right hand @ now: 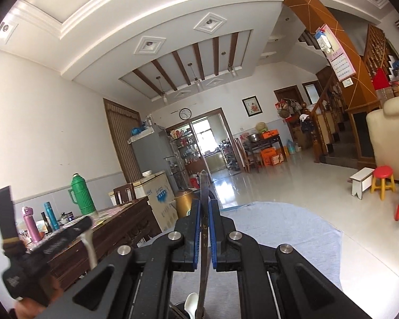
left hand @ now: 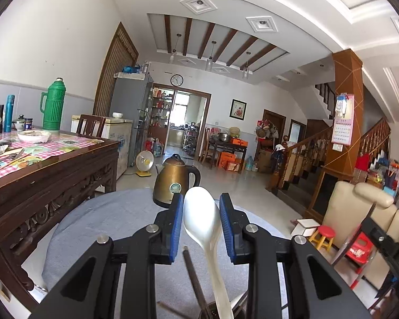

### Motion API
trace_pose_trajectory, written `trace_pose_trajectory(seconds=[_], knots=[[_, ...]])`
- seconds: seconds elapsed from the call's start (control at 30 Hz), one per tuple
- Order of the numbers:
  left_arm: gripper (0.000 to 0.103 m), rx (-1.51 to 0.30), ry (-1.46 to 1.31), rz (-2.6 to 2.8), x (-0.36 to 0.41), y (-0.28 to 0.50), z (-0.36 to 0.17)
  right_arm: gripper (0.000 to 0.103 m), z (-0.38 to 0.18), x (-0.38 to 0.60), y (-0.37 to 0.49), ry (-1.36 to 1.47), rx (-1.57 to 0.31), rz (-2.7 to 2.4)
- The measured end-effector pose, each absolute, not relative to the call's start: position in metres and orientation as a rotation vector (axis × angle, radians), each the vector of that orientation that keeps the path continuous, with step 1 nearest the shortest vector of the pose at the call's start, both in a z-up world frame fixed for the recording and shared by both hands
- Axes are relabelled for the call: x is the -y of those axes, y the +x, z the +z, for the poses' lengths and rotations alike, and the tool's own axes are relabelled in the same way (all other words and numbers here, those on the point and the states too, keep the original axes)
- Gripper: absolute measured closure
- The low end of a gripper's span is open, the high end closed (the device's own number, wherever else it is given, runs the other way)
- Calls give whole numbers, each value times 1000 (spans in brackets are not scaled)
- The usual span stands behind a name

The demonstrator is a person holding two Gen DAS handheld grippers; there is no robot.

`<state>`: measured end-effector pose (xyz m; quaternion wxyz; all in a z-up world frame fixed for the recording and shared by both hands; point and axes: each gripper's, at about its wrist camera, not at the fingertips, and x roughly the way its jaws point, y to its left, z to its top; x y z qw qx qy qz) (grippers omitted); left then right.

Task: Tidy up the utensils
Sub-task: 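Lift the chopstick and spoon with both tools toward the mesh cup, then lower the held spoon and chopstick into the mesh cup and open both tools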

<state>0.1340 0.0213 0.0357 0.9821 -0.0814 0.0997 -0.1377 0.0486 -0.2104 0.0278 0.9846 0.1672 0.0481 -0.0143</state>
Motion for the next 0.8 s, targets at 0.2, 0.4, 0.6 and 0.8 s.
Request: trace_pose_trajectory(seconds=[0.2,0.4,0.6,0.8], knots=[[74,-223,-110,-260,7,146,14,96,15,199,60,307,-132,-6],[74,-245,-64,-249,26,149,-4,96,1,213,67,339,-170,6],[74,-243,-34,-232,36,151,-14,96,-8,223,72,377,-197,14],[74,-198,8,-210,46,149,-27,96,-13,224,74,380,-213,22]])
